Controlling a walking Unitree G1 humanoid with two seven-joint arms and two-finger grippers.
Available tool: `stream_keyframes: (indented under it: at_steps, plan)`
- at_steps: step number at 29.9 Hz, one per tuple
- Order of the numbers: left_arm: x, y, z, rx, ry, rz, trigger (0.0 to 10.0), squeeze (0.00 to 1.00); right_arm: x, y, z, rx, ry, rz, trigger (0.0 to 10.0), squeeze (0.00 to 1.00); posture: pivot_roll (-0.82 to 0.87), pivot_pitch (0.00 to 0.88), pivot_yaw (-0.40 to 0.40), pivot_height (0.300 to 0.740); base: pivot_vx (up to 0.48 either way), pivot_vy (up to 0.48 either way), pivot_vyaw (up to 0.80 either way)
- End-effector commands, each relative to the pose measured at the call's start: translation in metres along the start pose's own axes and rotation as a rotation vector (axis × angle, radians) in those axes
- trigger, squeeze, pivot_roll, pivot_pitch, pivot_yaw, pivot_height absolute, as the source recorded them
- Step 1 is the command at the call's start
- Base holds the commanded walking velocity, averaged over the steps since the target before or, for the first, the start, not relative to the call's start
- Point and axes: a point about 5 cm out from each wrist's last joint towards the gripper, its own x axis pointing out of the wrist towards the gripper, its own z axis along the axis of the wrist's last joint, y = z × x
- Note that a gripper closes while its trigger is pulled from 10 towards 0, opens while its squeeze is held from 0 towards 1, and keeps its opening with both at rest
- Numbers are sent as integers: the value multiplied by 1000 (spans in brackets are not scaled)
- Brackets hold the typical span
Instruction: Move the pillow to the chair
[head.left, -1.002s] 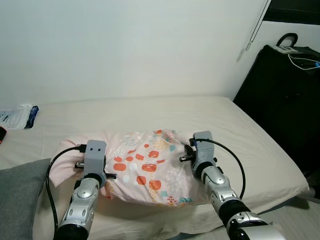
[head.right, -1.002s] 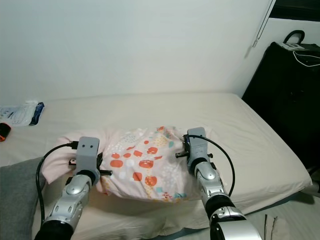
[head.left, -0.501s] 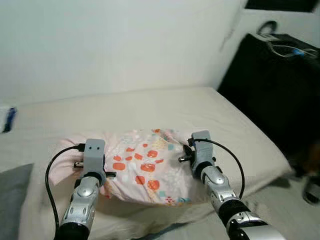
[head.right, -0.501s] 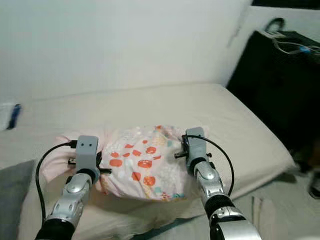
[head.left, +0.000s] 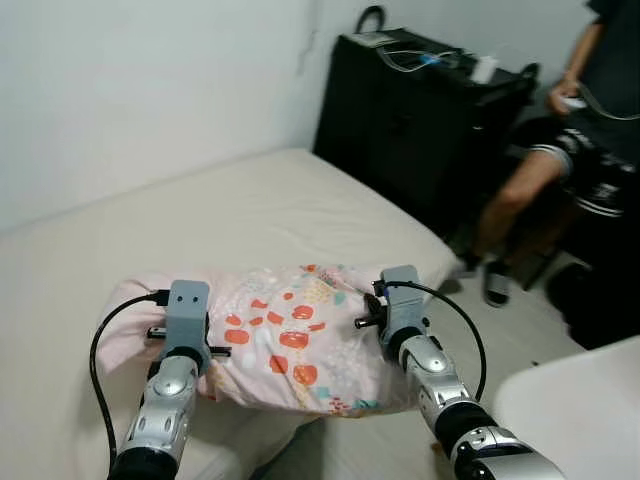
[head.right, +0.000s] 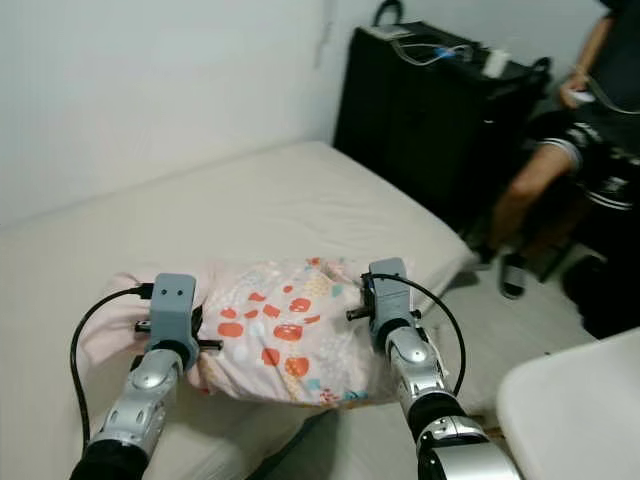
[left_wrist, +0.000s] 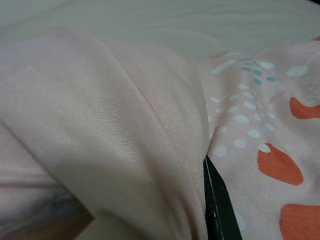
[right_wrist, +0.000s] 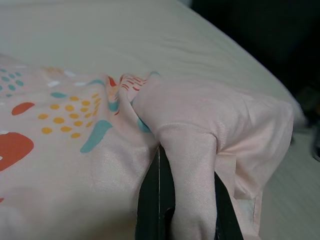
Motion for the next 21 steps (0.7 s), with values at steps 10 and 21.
stream_keyframes:
  at_steps: [10, 21]
  plan:
    - [0, -10, 8, -6, -48, -12, 10000, 0, 4, 2, 11, -44, -32, 38, 10000, 0, 27, 0, -163, 740, 0, 0, -800]
    - [4, -6, 11, 68, -38, -65, 10000, 0, 2, 2, 5, 4, -28, -12, 10000, 0, 48, 0, -98, 740, 0, 0, -800]
